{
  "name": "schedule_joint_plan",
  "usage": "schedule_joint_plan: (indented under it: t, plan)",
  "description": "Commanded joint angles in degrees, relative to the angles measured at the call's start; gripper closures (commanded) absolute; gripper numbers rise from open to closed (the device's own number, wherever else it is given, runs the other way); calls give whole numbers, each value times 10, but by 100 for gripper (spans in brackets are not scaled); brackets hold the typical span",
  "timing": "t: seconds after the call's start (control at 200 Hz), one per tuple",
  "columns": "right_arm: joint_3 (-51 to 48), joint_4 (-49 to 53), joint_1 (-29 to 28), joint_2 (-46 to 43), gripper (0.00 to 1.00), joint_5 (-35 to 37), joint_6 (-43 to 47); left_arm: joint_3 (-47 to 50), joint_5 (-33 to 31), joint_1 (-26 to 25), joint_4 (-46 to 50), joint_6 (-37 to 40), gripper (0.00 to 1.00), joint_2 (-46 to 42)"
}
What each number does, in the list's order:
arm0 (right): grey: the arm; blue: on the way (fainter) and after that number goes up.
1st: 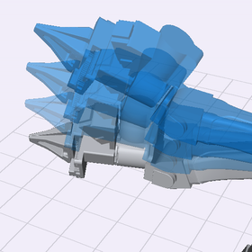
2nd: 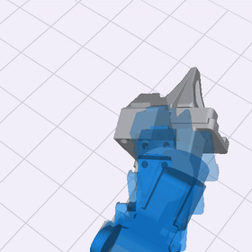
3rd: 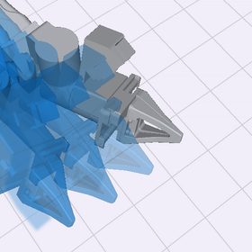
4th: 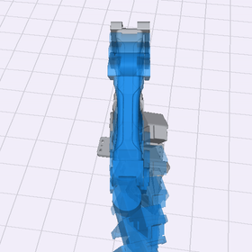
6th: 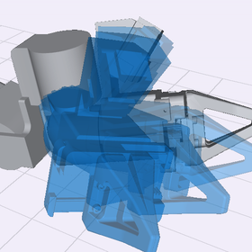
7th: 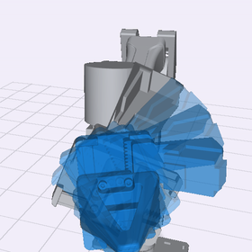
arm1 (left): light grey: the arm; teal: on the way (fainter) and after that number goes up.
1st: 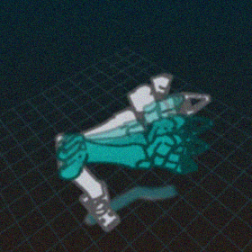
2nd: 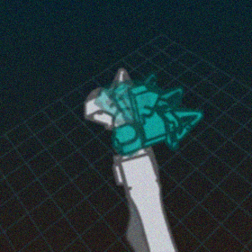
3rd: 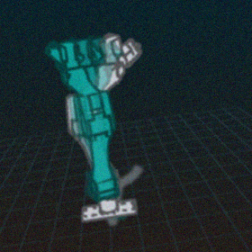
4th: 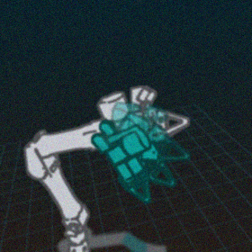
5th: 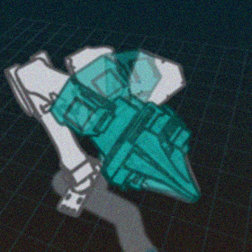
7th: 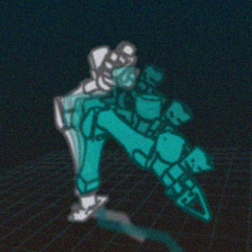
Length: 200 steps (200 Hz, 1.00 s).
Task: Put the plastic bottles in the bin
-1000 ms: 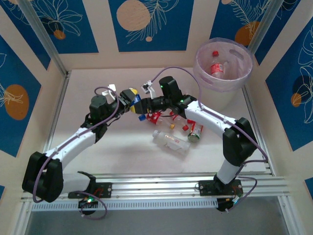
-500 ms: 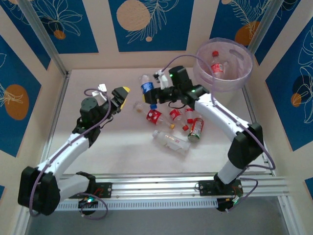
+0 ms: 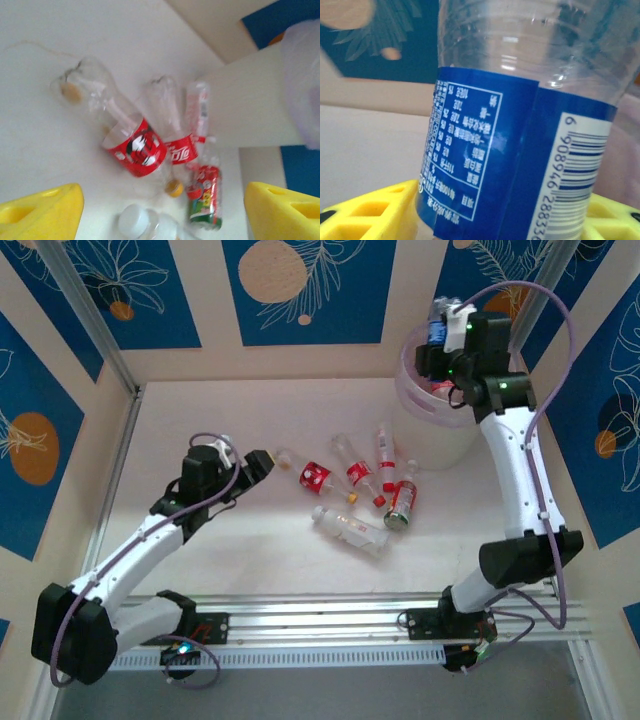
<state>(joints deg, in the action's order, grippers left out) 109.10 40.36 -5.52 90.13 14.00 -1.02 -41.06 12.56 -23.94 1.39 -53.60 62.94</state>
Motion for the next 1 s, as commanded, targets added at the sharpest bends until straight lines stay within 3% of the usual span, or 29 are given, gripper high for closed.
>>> schedule_joint_plan:
  t: [0.0,0.33,0.485,0.995]
  plan:
    - [39,32,31,53,44,46,31,-22,-33,-24,31,25,17,15]
    - [73,35,111,164,45,14,20,-25,-43,-61,16,13,17,54]
    - [35,23,121,175,44,7,14,-28,-52,-68,15,10,17,64]
    - [5,24,134,188,26,-8,6,-33,-72,-99,-1,-11,14,121]
